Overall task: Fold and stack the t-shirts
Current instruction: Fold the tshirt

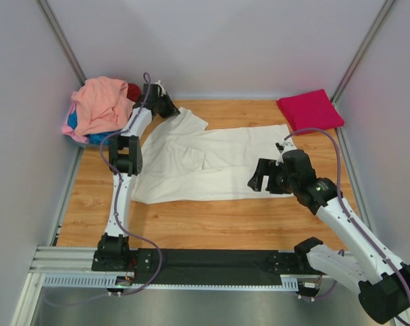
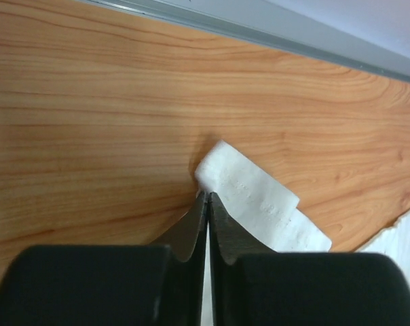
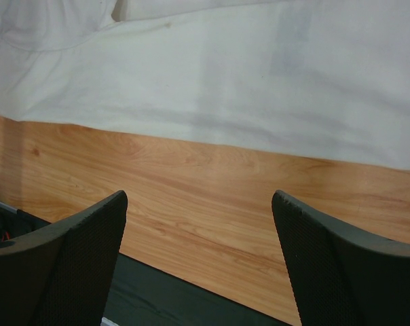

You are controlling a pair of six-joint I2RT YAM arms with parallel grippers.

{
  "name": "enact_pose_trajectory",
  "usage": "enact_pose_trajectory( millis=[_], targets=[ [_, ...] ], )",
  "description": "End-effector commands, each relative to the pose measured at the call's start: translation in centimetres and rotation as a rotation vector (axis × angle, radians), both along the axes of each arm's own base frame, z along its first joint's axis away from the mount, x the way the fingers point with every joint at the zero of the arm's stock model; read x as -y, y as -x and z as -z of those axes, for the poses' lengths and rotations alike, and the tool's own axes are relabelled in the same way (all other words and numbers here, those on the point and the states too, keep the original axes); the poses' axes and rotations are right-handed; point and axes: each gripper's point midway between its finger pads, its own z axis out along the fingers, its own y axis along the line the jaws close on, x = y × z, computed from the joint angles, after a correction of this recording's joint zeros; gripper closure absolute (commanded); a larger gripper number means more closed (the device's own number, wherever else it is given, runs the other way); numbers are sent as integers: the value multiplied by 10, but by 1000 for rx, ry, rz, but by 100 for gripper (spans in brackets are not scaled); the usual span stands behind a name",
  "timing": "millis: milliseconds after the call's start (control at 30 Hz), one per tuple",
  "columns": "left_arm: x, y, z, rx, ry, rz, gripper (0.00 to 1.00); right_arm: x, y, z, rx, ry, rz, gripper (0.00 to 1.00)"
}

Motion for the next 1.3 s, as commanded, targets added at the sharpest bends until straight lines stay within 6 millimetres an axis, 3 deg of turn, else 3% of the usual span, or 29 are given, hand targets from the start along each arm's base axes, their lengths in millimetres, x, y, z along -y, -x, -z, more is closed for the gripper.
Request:
enact_pose_trajectory(
  millis=[0, 200, 233, 300, 333, 400, 433, 600, 633, 700, 833, 933, 1000, 1033, 1067, 1100, 1133, 1167, 1200, 1233, 1267],
  targets=[
    [9, 9, -4, -12, -65, 12, 96, -4, -3, -3, 19, -9, -18, 11],
    [14, 14, -6, -12, -105, 25, 100, -2, -2, -5, 30, -6, -14, 11],
    [18, 13, -24, 27, -94, 38, 100, -2, -3, -5, 34, -5, -13, 11],
    [23, 19, -32, 39, -84, 53, 100, 1, -7, -5, 47, 14, -1, 11],
    [24, 17, -60, 91, -83, 47, 100, 3, -12, -6, 64, 32, 6, 11],
    [24, 22, -73, 105, -93, 45, 100, 6, -25, -12, 82, 58, 36, 10],
    [23, 25, -95, 131, -97, 41, 100, 9, -35, -15, 93, 56, 67, 9],
    [11, 46, -126, 166, -157, 23, 100, 6, -81, -23, 48, 15, 123, 11],
    [7, 49, -141, 191, -169, 11, 100, 9, -91, -27, 55, 10, 142, 11],
    [4, 57, -140, 178, -196, 17, 100, 9, -108, -39, 71, -2, 164, 11],
    [0, 77, -156, 167, -215, 29, 100, 29, -148, -33, 27, 4, 255, 11],
    [-3, 98, -150, 133, -230, 38, 100, 46, -171, -29, 14, 2, 311, 11],
    [-5, 125, -149, 128, -255, 48, 100, 54, -190, -21, -7, 17, 341, 12],
    [-7, 134, -170, 178, -265, 34, 100, 61, -197, -17, -17, 25, 358, 12],
    [-6, 152, -151, 140, -286, 58, 100, 61, -209, -8, -36, 35, 357, 12],
    [-6, 162, -149, 138, -300, 66, 100, 67, -217, -6, -37, 51, 368, 13],
    [-7, 174, -160, 158, -312, 68, 100, 71, -220, 1, -57, 74, 376, 14],
    [-8, 189, -144, 122, -331, 84, 100, 73, -226, 9, -74, 92, 375, 14],
    [-4, 199, -140, 122, -355, 114, 100, 77, -243, 12, -77, 111, 392, 15],
    [-7, 209, -145, 136, -373, 106, 100, 84, -247, 22, -100, 152, 402, 15],
    [-6, 224, -127, 95, -391, 122, 100, 88, -265, 23, -91, 181, 421, 17]
  ],
)
